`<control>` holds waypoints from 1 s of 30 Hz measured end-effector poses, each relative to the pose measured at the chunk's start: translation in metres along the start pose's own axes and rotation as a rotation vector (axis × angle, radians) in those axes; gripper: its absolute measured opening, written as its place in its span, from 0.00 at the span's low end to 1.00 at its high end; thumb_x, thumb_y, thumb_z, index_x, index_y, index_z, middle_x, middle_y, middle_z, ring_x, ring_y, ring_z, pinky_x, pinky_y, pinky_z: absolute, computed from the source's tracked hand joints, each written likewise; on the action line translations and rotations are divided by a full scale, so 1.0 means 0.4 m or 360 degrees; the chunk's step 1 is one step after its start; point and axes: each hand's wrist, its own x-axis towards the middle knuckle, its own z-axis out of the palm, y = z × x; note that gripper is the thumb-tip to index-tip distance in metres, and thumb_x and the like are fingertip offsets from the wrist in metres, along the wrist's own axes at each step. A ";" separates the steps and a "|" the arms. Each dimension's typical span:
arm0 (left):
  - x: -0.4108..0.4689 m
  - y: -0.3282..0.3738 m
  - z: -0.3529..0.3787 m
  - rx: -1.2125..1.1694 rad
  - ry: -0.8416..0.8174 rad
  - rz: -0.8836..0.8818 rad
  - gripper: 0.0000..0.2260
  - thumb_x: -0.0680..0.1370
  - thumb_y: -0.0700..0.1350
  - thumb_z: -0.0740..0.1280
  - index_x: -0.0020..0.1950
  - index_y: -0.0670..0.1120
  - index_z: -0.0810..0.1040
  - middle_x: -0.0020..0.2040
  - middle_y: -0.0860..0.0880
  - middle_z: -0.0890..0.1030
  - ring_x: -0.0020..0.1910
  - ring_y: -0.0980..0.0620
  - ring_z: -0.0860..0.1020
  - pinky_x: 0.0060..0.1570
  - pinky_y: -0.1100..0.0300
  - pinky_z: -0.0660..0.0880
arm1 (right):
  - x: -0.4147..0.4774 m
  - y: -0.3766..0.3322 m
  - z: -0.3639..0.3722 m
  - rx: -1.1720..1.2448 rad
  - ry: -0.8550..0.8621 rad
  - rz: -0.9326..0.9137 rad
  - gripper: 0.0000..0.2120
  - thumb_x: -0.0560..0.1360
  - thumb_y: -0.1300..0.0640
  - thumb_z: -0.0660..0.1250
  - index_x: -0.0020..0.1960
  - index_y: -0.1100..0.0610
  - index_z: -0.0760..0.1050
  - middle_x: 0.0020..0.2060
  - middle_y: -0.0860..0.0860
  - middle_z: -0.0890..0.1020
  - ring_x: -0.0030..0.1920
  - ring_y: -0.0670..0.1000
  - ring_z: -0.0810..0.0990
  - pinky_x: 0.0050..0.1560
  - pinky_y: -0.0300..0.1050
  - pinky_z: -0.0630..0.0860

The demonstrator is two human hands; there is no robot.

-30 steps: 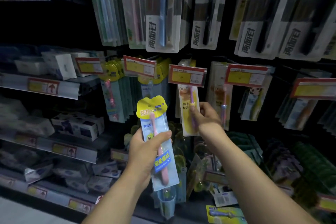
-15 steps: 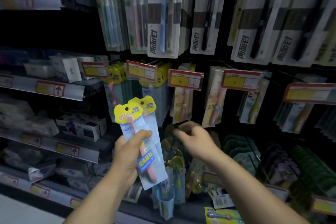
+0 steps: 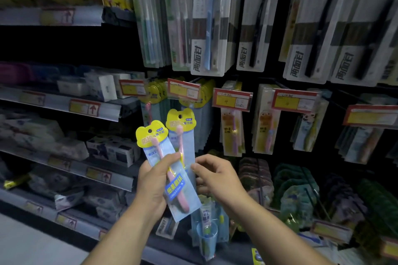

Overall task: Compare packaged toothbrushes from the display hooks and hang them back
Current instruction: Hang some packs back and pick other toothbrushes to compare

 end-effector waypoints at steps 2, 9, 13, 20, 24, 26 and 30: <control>0.004 0.001 -0.006 -0.0009 0.0007 0.0006 0.03 0.76 0.38 0.72 0.49 0.44 0.82 0.40 0.40 0.82 0.35 0.43 0.81 0.43 0.51 0.80 | 0.005 0.005 0.011 -0.0002 0.0030 0.0006 0.07 0.82 0.62 0.67 0.49 0.62 0.82 0.39 0.55 0.85 0.37 0.51 0.81 0.39 0.50 0.78; 0.021 -0.003 -0.012 -0.0059 0.0057 -0.0041 0.06 0.77 0.39 0.73 0.53 0.42 0.81 0.42 0.37 0.83 0.38 0.39 0.82 0.43 0.46 0.81 | 0.061 -0.006 0.031 -0.0024 0.0354 -0.0190 0.07 0.73 0.49 0.68 0.42 0.51 0.83 0.41 0.55 0.86 0.47 0.65 0.85 0.51 0.70 0.81; 0.037 -0.019 -0.027 0.0101 0.0154 -0.0010 0.08 0.76 0.41 0.75 0.55 0.43 0.85 0.38 0.44 0.84 0.35 0.47 0.80 0.42 0.54 0.77 | 0.090 -0.017 0.033 0.0023 0.0469 -0.0234 0.08 0.72 0.47 0.68 0.43 0.50 0.83 0.41 0.56 0.85 0.47 0.67 0.84 0.49 0.69 0.81; 0.039 -0.040 -0.034 0.0158 0.0147 -0.0120 0.08 0.78 0.37 0.73 0.57 0.43 0.85 0.51 0.38 0.87 0.37 0.44 0.84 0.34 0.53 0.83 | 0.118 -0.010 0.028 -0.0036 0.0508 -0.0178 0.08 0.71 0.44 0.67 0.43 0.46 0.82 0.42 0.53 0.87 0.46 0.63 0.86 0.50 0.67 0.82; 0.041 -0.045 -0.025 0.0168 0.0180 -0.0101 0.08 0.78 0.37 0.73 0.56 0.44 0.85 0.49 0.39 0.87 0.43 0.36 0.84 0.31 0.56 0.82 | 0.125 -0.014 0.019 -0.0043 0.0501 -0.0151 0.08 0.70 0.44 0.67 0.42 0.46 0.82 0.42 0.53 0.88 0.46 0.62 0.87 0.51 0.66 0.83; 0.043 -0.046 -0.016 0.0179 0.0194 -0.0071 0.08 0.78 0.36 0.74 0.55 0.44 0.85 0.47 0.40 0.88 0.40 0.38 0.84 0.32 0.56 0.82 | 0.130 -0.014 0.013 -0.0020 0.0501 -0.0131 0.08 0.70 0.45 0.67 0.41 0.47 0.83 0.42 0.54 0.88 0.46 0.64 0.87 0.50 0.67 0.83; 0.060 -0.053 0.003 0.0196 0.0236 -0.0038 0.07 0.77 0.36 0.74 0.54 0.44 0.85 0.45 0.40 0.87 0.37 0.44 0.83 0.34 0.55 0.83 | 0.145 -0.007 -0.001 -0.0025 0.0509 -0.0063 0.14 0.65 0.40 0.68 0.42 0.48 0.83 0.42 0.58 0.87 0.47 0.68 0.86 0.49 0.69 0.82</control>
